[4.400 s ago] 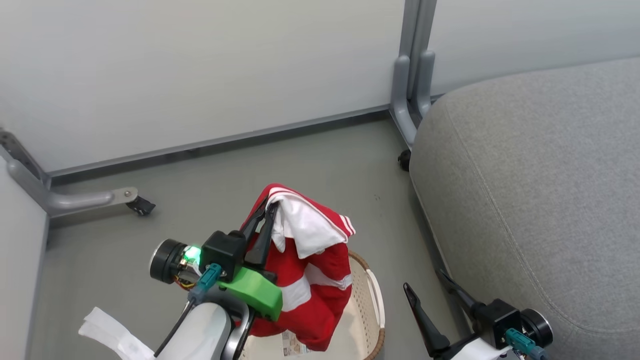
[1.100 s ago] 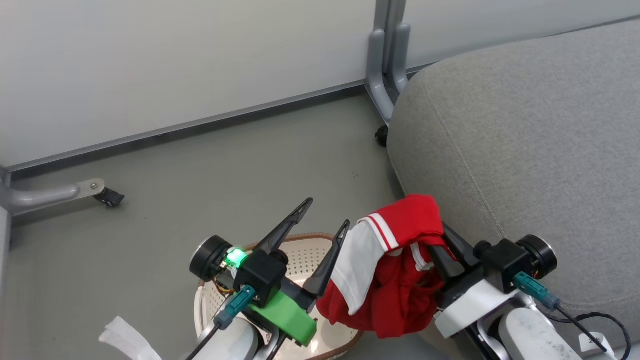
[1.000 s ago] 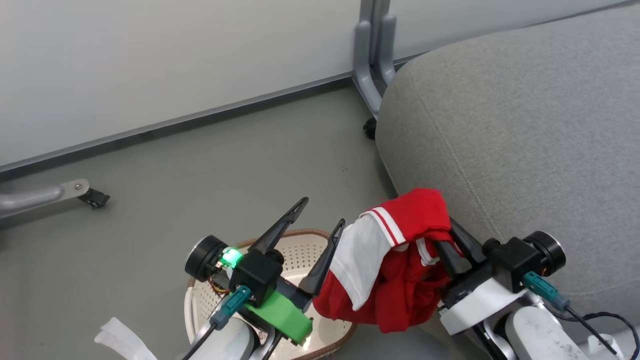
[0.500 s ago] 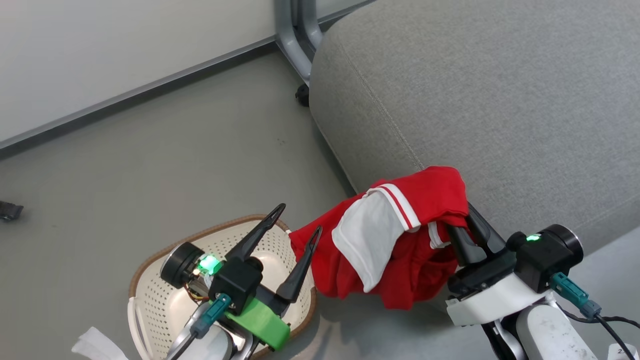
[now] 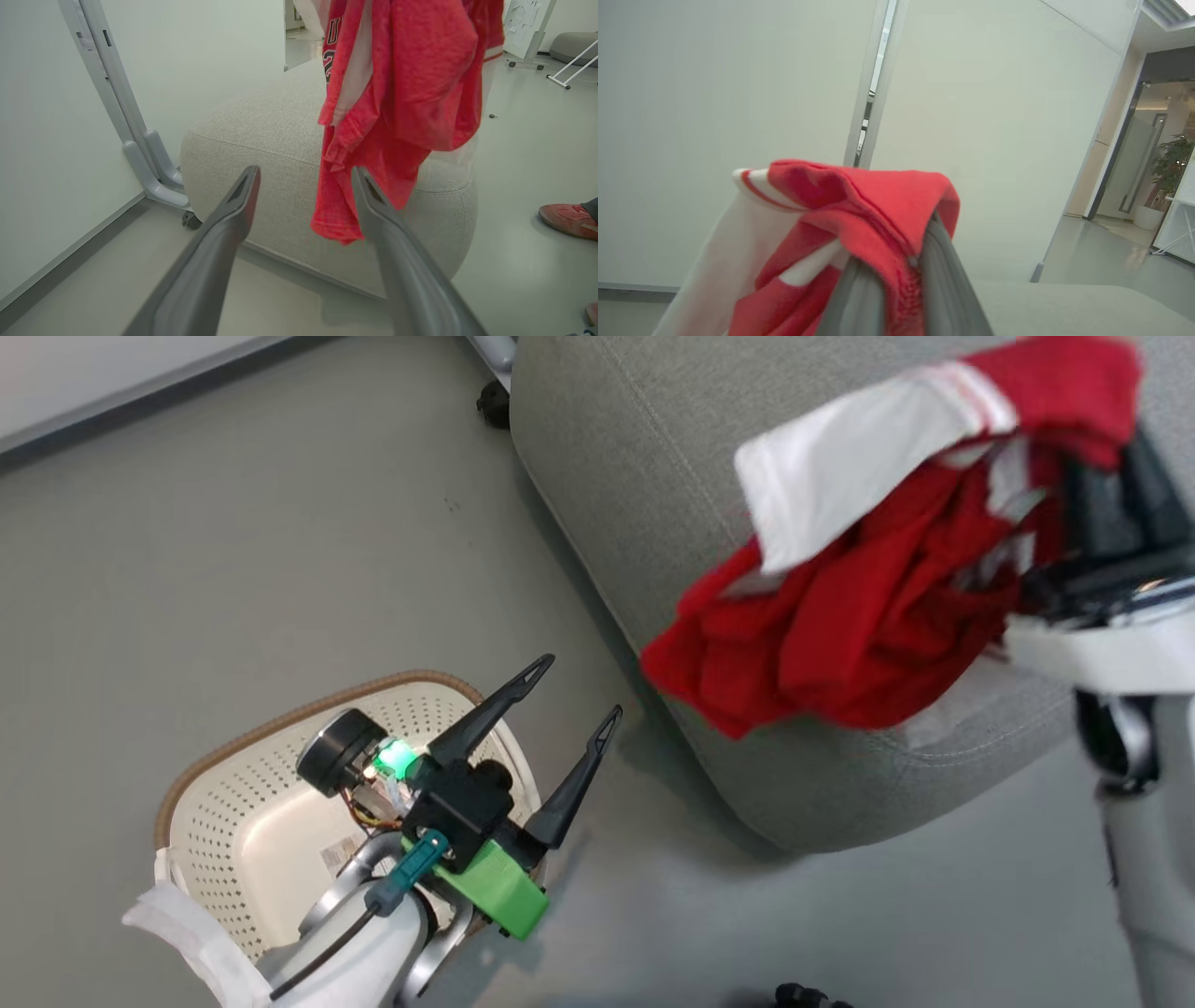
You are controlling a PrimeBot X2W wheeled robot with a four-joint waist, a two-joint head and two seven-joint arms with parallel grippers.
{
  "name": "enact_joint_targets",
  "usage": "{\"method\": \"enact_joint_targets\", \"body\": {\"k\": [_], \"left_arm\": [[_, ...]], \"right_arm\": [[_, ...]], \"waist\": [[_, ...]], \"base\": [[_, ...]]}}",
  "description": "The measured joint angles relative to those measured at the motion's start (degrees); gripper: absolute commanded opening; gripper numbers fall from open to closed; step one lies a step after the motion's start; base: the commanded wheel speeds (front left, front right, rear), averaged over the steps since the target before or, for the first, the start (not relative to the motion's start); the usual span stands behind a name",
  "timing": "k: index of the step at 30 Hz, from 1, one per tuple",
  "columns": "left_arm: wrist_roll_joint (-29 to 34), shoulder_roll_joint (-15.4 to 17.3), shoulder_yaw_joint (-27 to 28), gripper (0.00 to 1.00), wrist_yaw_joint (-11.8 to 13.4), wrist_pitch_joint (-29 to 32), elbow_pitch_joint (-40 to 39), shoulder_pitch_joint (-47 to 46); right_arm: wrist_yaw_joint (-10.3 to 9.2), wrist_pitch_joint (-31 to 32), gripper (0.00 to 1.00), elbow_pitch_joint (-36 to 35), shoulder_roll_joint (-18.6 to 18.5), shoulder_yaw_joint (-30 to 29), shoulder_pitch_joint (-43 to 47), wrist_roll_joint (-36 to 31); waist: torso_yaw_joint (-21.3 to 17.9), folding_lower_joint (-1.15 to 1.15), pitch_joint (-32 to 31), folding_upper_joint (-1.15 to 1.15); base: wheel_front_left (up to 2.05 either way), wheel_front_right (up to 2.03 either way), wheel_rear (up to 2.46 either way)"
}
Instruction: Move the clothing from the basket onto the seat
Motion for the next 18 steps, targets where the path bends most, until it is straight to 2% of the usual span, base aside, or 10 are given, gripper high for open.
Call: {"method": "enact_joint_targets", "body": {"k": [4,5,8,11,15,18], "left_arm": [[0.85,0.99,-0.4,1.0,-0.67,1.46,-1.53,-2.43],[1.82,1.57,-0.58,1.0,-0.86,1.99,-2.35,-3.68],[2.07,1.99,-0.41,1.0,-0.92,2.4,-3.49,-5.23],[2.25,1.89,0.69,1.0,-0.18,2.34,-4.52,-6.79],[2.34,1.32,1.55,1.0,0.64,2.02,-5.16,-8.87],[2.33,0.57,1.76,1.0,1.03,1.32,-5.05,-9.96]], "right_arm": [[0.0,-0.01,0.0,2.77,-5.16,-6.98,-12.48,0.41],[0.01,-0.01,0.0,4.78,-8.18,-9.24,-18.36,0.82],[0.0,-0.02,0.0,8.73,-13.02,-11.38,-26.64,1.98],[0.0,-0.03,0.0,12.93,-16.48,-11.87,-30.65,2.43],[0.01,-0.01,0.0,19.23,-17.28,-11.5,-30.07,2.52],[0.01,-0.02,0.0,23.81,-15.55,-13.47,-26.71,2.68]], "waist": [[1.21,0.0,4.05,0.0],[1.96,0.0,6.05,0.0],[3.3,0.0,9.4,0.0],[4.63,0.0,12.43,0.0],[6.29,0.01,16.09,0.0],[7.58,0.01,18.64,0.0]], "base": [[0.0,0.0,0.0],[0.0,0.0,0.0],[0.0,0.0,0.0],[0.0,0.0,0.0],[0.0,0.0,0.0],[0.0,0.0,0.0]]}}
